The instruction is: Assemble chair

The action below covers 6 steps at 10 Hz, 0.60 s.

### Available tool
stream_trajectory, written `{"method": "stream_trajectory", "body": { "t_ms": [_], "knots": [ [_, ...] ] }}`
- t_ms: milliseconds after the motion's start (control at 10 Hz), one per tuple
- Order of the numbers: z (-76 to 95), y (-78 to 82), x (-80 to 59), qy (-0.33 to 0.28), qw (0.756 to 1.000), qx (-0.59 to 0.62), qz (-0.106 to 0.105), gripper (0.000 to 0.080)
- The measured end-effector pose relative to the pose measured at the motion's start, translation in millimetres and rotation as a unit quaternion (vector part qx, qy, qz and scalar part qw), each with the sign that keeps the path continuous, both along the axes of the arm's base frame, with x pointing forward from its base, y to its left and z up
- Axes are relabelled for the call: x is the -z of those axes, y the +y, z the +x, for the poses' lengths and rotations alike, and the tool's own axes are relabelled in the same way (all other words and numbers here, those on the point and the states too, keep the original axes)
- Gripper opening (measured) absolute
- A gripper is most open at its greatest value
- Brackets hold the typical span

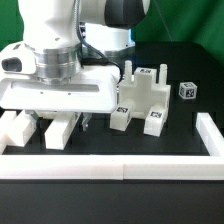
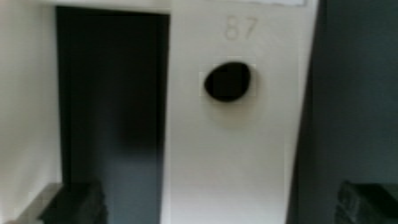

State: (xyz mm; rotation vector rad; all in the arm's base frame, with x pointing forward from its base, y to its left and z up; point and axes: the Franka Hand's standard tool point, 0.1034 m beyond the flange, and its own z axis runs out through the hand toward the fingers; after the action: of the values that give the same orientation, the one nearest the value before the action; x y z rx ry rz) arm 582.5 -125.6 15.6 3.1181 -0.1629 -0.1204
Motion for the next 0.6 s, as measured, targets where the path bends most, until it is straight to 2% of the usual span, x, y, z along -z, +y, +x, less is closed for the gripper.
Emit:
{"method": "stream_trajectory", "body": {
  "t_ms": [200,600],
  "knots": [
    [-4.2,-1.0,6.7,0.006,1.0,0.0,0.001,0.0649],
    [-10.0,-1.7,11.0,0.011,1.0,0.01,0.003,0.0649]
  ]
}}
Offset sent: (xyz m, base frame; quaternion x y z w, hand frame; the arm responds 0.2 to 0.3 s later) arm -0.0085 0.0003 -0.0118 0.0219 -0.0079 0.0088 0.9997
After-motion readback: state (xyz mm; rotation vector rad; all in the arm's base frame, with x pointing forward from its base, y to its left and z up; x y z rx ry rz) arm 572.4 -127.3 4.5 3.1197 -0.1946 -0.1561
